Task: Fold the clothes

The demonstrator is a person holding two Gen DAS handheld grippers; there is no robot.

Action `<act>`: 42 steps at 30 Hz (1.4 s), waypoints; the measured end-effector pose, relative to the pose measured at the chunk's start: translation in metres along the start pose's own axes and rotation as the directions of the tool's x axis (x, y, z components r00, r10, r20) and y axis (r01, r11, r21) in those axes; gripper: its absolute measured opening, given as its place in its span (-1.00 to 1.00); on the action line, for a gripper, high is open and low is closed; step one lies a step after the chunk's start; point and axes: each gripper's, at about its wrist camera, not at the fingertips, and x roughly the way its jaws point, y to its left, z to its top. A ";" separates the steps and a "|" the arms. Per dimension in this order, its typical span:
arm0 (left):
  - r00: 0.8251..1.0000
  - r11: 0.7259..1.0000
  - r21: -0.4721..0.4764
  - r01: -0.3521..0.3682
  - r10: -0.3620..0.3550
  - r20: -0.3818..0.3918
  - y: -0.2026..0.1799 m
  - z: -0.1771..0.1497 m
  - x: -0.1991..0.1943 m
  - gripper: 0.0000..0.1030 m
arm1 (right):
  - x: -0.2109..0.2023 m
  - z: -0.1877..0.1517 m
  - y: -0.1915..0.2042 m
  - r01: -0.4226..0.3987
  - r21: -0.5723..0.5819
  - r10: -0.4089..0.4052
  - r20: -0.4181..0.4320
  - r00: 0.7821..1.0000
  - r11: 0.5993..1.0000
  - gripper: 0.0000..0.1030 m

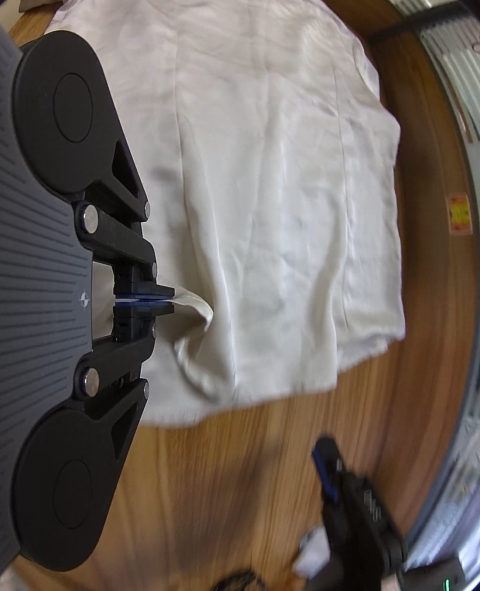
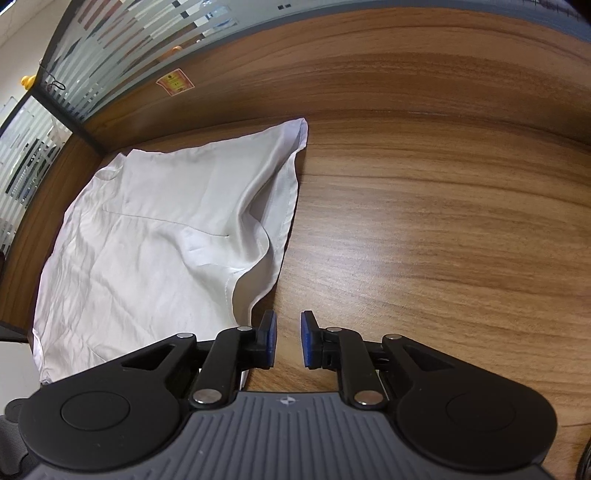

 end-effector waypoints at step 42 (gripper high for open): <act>0.966 0.983 0.114 0.145 -0.116 -0.233 0.005 -0.033 0.000 -0.46 | 0.123 0.109 0.077 -0.224 -0.081 0.221 -0.045 0.974 0.971 -0.43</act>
